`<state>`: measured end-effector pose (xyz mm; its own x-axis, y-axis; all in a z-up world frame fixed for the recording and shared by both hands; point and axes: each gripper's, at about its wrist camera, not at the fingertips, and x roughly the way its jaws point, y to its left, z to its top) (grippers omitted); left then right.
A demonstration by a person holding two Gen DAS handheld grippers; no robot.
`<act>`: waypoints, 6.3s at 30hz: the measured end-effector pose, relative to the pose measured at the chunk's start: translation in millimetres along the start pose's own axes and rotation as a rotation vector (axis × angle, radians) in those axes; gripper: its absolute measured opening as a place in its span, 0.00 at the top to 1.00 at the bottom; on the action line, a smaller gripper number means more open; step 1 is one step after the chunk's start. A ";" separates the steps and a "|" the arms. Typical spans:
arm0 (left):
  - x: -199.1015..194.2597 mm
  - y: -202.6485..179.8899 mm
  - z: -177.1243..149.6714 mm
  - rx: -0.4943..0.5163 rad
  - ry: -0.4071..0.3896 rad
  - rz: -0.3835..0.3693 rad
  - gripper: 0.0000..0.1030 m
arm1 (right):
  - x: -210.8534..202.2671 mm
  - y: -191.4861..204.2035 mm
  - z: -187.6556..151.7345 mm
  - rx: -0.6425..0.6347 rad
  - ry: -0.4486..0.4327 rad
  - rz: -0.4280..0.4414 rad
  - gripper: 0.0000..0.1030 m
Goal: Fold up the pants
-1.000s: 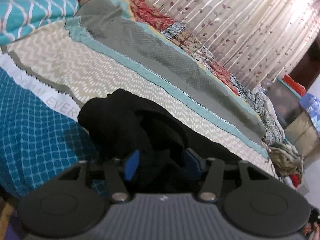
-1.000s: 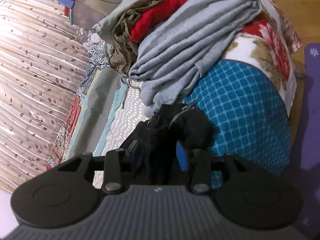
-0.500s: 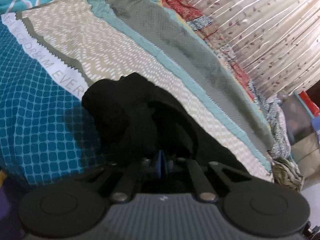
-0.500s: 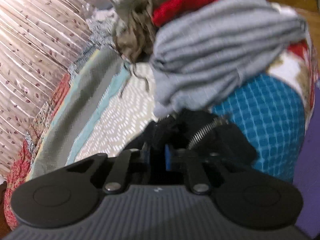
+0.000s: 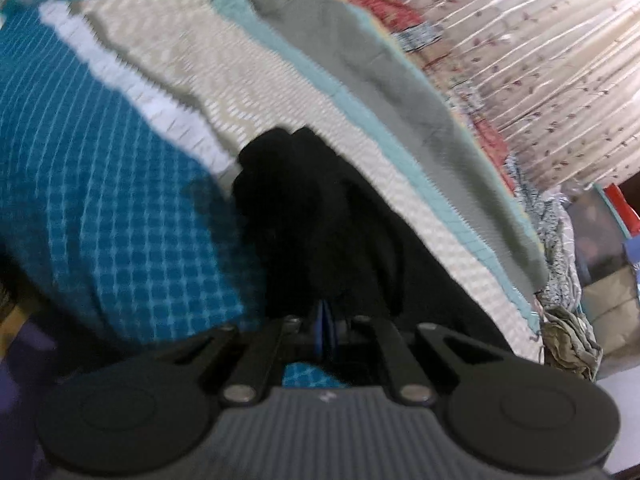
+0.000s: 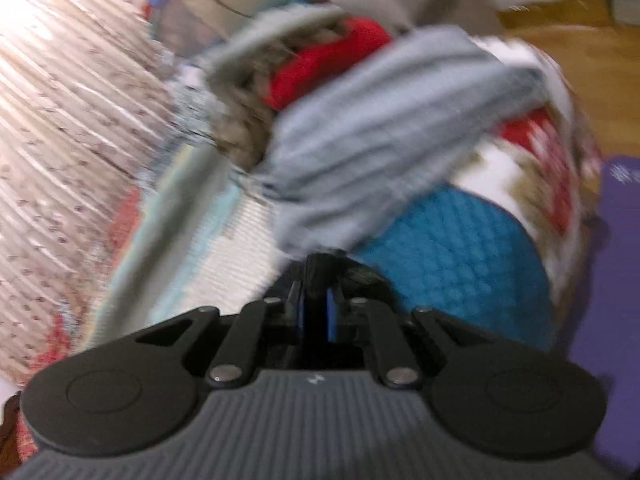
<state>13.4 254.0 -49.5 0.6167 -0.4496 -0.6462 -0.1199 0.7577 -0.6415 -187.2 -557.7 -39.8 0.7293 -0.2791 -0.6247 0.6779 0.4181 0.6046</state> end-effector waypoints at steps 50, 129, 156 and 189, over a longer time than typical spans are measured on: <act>-2.1 -11.0 7.1 0.092 -0.107 -0.017 0.48 | 31.4 266.2 -185.7 -1.101 0.141 0.185 0.66; 137.3 -88.6 101.7 0.165 0.049 -0.242 0.29 | 86.0 379.0 -345.7 -0.716 0.702 0.581 0.68; 17.3 96.6 29.4 -0.267 -0.083 -0.168 0.84 | -15.6 410.7 -455.7 -1.359 0.638 0.889 0.43; -24.2 64.5 71.3 -0.174 -0.173 -0.363 0.76 | -28.3 397.7 -435.1 -1.324 0.642 0.975 0.38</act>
<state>46.2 347.5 -45.8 0.7625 -0.5747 -0.2970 0.0080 0.4675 -0.8840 21.6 -7.4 3.4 0.4167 0.6926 -0.5888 -0.7023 0.6565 0.2752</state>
